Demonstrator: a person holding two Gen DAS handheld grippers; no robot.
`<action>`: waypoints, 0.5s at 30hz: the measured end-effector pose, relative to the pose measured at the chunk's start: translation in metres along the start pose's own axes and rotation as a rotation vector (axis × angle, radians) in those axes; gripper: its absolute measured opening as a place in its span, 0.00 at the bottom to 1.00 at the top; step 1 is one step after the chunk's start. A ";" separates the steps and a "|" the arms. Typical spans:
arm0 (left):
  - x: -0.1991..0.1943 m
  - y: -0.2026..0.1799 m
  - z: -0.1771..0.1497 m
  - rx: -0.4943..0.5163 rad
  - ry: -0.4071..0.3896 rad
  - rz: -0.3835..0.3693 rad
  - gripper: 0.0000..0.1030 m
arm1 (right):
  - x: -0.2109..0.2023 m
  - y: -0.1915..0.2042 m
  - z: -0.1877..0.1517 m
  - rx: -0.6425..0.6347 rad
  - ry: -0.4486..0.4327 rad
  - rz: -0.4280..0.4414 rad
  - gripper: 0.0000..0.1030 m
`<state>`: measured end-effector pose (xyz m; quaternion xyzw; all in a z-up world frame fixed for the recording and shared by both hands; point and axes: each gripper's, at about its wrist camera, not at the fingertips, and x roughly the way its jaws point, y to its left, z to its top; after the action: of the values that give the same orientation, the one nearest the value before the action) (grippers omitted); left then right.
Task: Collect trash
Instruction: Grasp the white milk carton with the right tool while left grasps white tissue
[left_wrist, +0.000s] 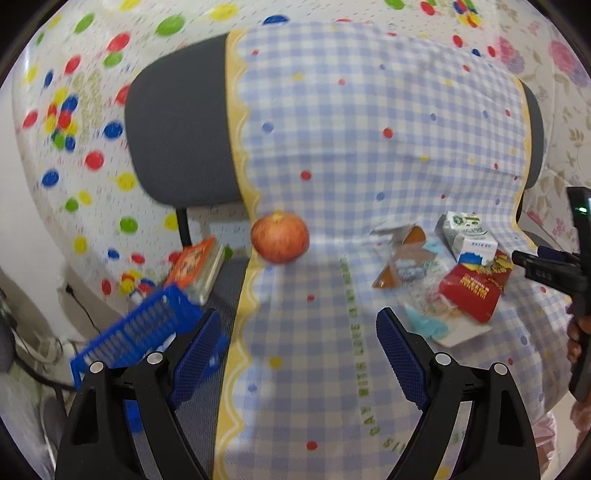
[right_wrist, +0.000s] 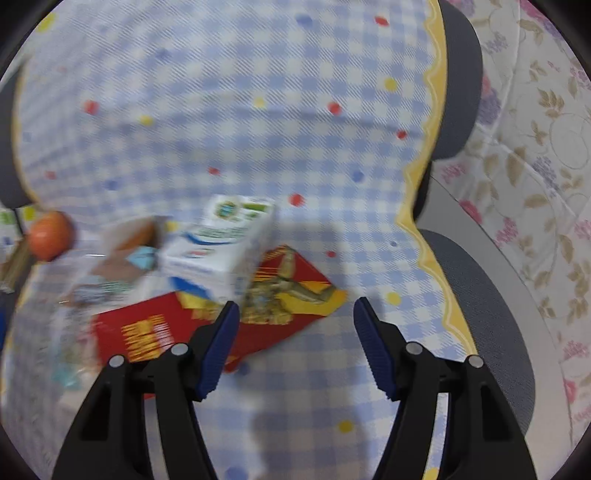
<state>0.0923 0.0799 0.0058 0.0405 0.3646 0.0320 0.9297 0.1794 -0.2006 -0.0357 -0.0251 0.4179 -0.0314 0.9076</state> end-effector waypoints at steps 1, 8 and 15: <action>0.000 -0.003 0.006 0.013 -0.008 0.000 0.83 | -0.007 0.002 -0.001 -0.005 -0.014 0.027 0.62; 0.021 -0.028 0.061 0.103 -0.068 -0.018 0.83 | -0.049 0.006 -0.003 -0.024 -0.132 0.145 0.62; 0.081 -0.081 0.066 0.178 -0.016 -0.160 0.64 | -0.040 0.009 0.001 -0.035 -0.142 0.207 0.20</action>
<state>0.1991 0.0026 -0.0084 0.0942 0.3605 -0.0751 0.9250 0.1549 -0.1884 -0.0053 0.0002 0.3534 0.0716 0.9327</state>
